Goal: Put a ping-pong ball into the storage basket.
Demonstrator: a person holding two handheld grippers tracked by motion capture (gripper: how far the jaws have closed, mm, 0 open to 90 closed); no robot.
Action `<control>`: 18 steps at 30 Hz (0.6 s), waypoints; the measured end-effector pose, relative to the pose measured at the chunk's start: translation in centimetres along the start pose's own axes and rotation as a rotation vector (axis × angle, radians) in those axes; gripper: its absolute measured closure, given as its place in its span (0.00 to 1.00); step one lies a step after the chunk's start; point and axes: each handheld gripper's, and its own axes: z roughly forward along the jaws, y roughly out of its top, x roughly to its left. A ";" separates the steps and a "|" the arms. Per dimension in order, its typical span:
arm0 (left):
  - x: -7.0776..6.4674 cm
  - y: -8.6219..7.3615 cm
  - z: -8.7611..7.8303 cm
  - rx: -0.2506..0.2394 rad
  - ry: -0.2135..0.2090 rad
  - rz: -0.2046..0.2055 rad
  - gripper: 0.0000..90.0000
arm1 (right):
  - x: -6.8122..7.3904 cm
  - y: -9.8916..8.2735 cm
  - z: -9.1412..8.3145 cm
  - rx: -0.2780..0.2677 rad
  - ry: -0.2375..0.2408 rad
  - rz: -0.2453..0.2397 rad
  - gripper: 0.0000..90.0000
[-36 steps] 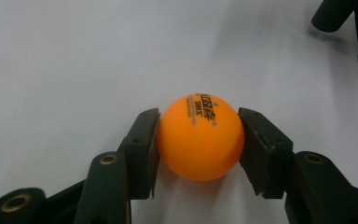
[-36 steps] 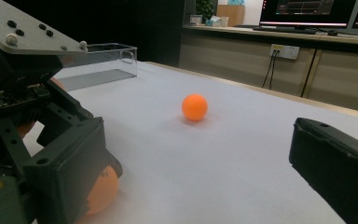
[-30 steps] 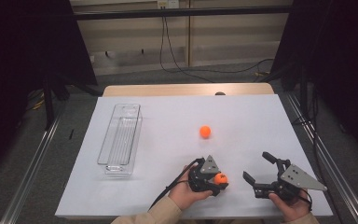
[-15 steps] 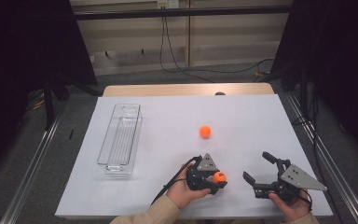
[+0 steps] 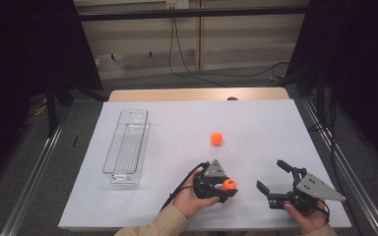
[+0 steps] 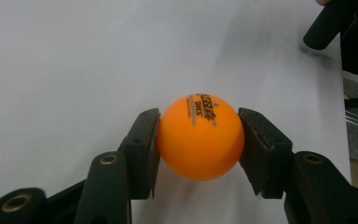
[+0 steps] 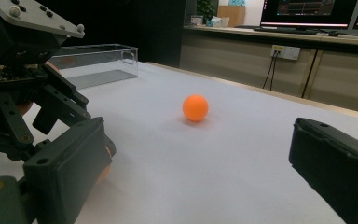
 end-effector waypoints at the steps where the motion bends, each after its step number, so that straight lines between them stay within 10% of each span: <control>1: 0.0 0.0 0.0 0.000 0.000 -0.002 0.56 | 0.0 0.0 0.0 0.000 0.000 -0.001 0.04; 18: 0.5 0.0 -1.0 -0.002 0.002 -0.014 0.56 | 0.0 0.0 0.0 -0.001 0.001 -0.004 0.04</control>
